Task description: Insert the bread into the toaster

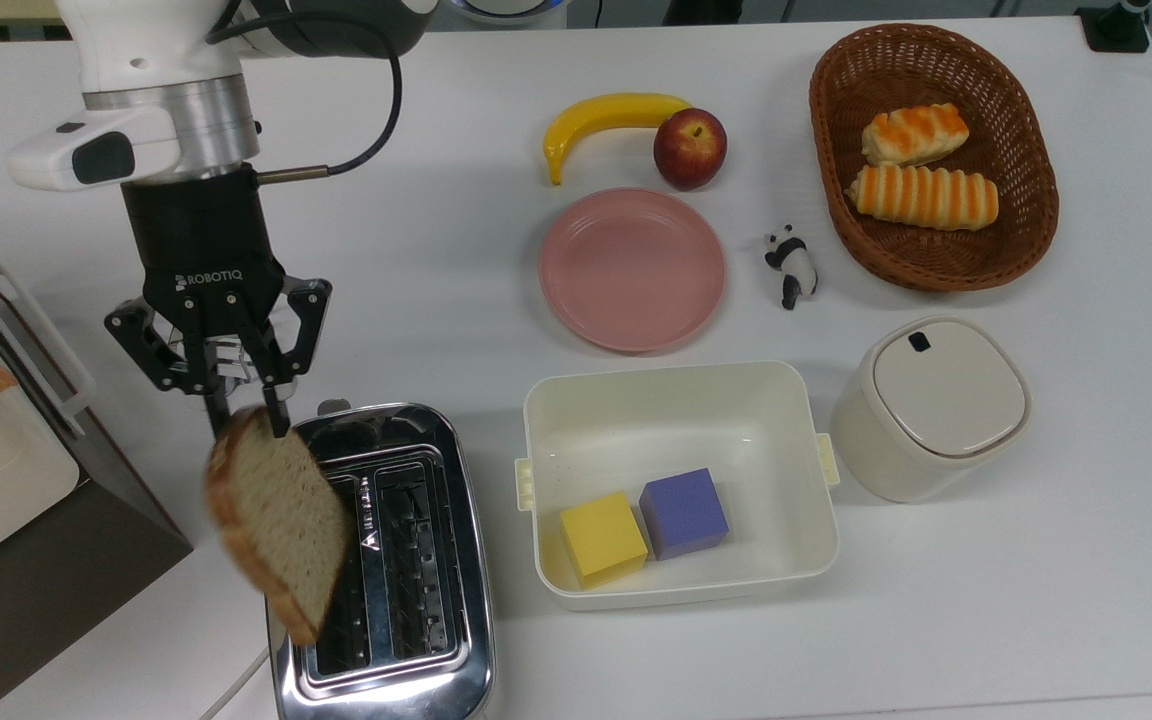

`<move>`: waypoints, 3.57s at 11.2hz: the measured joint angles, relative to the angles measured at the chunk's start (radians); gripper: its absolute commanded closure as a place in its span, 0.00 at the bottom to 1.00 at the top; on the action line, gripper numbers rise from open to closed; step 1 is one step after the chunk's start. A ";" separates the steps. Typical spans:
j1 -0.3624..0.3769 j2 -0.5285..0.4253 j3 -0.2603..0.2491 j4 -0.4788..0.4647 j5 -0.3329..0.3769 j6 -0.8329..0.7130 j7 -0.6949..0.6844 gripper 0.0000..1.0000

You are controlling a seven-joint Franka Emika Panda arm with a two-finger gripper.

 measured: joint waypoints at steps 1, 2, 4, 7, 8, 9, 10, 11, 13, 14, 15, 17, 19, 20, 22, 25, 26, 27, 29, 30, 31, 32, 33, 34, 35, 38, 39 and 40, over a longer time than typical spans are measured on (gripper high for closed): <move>0.000 -0.001 0.000 0.001 0.000 0.000 0.004 0.00; 0.000 -0.008 0.000 0.002 0.000 0.000 0.007 0.00; 0.000 -0.040 0.000 0.003 0.000 -0.047 0.009 0.00; -0.003 -0.117 -0.021 0.004 -0.016 -0.271 0.013 0.00; -0.005 -0.144 -0.029 0.004 -0.046 -0.361 0.015 0.00; -0.006 -0.168 -0.031 0.004 -0.082 -0.462 0.018 0.00; -0.006 -0.187 -0.031 0.005 -0.104 -0.542 0.028 0.00; -0.006 -0.201 -0.031 0.005 -0.111 -0.592 0.034 0.00; -0.006 -0.204 -0.031 0.003 -0.111 -0.604 0.037 0.00; -0.006 -0.200 -0.031 0.001 -0.111 -0.604 0.037 0.00; -0.006 -0.192 -0.031 0.000 -0.111 -0.601 0.037 0.00; -0.006 -0.161 -0.031 -0.002 -0.111 -0.481 0.041 0.00; -0.006 -0.112 -0.031 -0.005 -0.111 -0.361 0.045 0.00; -0.006 -0.087 -0.031 -0.005 -0.111 -0.310 0.045 0.00; -0.005 -0.032 -0.031 -0.007 -0.108 -0.185 0.047 0.00; 0.000 0.024 -0.026 -0.007 -0.106 -0.061 0.047 0.00; 0.003 0.029 -0.024 -0.006 -0.106 -0.041 0.048 0.00; 0.005 0.031 -0.021 -0.006 -0.104 -0.019 0.048 0.00; 0.009 0.036 0.003 -0.006 -0.077 0.006 0.049 0.00; 0.018 0.039 0.011 -0.006 -0.059 0.019 0.049 0.00; 0.035 0.041 0.012 -0.006 -0.043 0.028 0.049 0.00; 0.052 0.042 0.013 -0.006 -0.034 0.030 0.049 0.00; 0.066 0.042 0.013 -0.005 -0.032 0.030 0.051 0.00; 0.078 0.042 0.014 -0.005 -0.032 0.031 0.052 0.00; 0.087 0.042 0.014 -0.005 -0.031 0.035 0.053 0.00; 0.086 0.042 0.014 -0.001 -0.021 0.047 0.053 0.00; 0.083 0.041 0.014 0.005 -0.021 0.048 0.053 0.00; 0.082 0.036 0.013 0.012 -0.021 0.048 0.053 0.00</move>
